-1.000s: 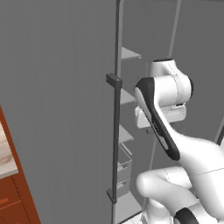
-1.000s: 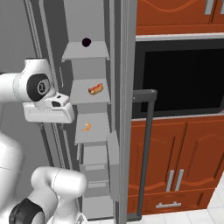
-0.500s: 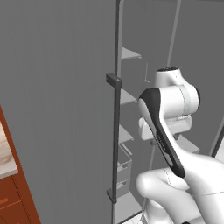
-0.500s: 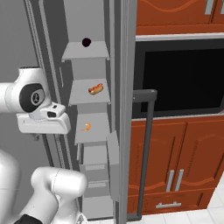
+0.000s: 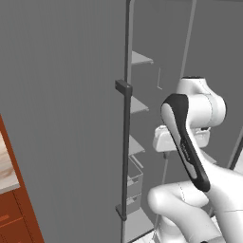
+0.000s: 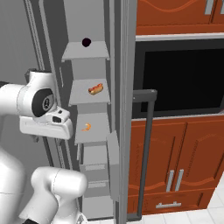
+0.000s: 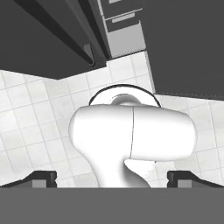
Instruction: Store the hot dog in the freezer for long-term storage. Close the freezer door after placing the cooked food.
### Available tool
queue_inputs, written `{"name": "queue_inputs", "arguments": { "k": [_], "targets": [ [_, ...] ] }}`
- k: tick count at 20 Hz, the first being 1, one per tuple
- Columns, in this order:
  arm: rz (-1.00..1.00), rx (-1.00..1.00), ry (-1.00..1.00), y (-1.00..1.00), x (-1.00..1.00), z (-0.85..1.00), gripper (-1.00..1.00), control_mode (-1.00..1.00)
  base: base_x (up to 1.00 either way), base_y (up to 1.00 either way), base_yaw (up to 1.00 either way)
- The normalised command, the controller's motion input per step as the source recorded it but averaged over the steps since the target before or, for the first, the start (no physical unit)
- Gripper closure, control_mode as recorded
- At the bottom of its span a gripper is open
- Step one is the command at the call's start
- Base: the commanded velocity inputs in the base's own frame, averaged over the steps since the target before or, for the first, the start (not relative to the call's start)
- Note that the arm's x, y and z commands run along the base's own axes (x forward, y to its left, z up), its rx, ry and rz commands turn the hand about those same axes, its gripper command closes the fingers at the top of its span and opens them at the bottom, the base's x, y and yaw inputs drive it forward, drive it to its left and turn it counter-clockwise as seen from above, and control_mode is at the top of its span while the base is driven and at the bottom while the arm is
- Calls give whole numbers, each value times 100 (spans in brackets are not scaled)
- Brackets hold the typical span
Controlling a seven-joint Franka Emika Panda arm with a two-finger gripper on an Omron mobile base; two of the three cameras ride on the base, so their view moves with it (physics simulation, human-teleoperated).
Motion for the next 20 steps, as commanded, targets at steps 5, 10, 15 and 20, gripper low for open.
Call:
{"name": "queue_inputs", "arguments": {
  "k": [5,10,15,20],
  "targets": [
    [0,0,5,0,0,-11,-100,-100,0,0,0],
    [0,0,0,0,0,0,-100,-100,0,0,0],
    [0,0,0,0,0,0,-100,-100,0,0,0],
    [0,0,0,0,-4,0,-100,100,-10,0,0]
  ]
}}
